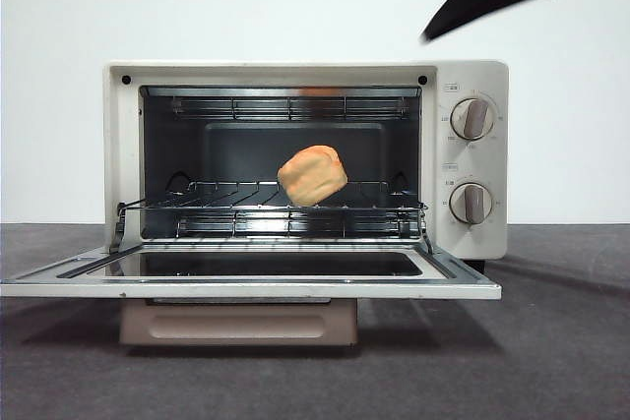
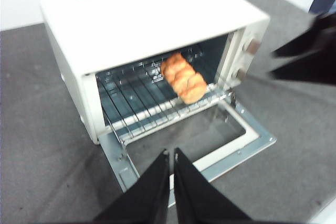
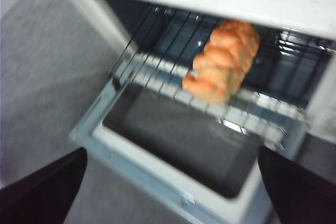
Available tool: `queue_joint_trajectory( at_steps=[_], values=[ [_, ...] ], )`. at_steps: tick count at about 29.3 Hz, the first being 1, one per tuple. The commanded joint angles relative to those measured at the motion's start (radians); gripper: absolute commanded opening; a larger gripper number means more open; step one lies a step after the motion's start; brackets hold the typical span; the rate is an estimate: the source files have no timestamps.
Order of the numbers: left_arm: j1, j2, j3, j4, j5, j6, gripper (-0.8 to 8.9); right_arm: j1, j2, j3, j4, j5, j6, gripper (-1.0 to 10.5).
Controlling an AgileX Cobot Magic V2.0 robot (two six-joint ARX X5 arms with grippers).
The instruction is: The left arm flap open the oven, the right arm pick bread and place it into oven, the left arm flap close the oven
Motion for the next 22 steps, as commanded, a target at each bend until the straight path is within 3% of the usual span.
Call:
queue_joint_trajectory(
  at_steps=[1,8,16,22],
  values=[
    [-0.004,0.063,-0.002,0.023,0.045,0.02,0.12,0.01,-0.084,0.016,-0.088,0.002,-0.05,5.2],
    [0.09,0.172,-0.074,0.146,0.242,-0.005,0.12,0.01,-0.311,0.016,-0.302,0.004,-0.072,5.2],
    [0.361,0.283,-0.222,0.283,0.641,-0.083,0.12,0.01,-0.533,0.016,-0.441,0.011,-0.071,5.2],
    [0.51,0.338,-0.406,0.403,0.713,-0.162,0.12,0.01,-0.618,0.016,-0.507,0.011,-0.07,5.2]
  ],
)
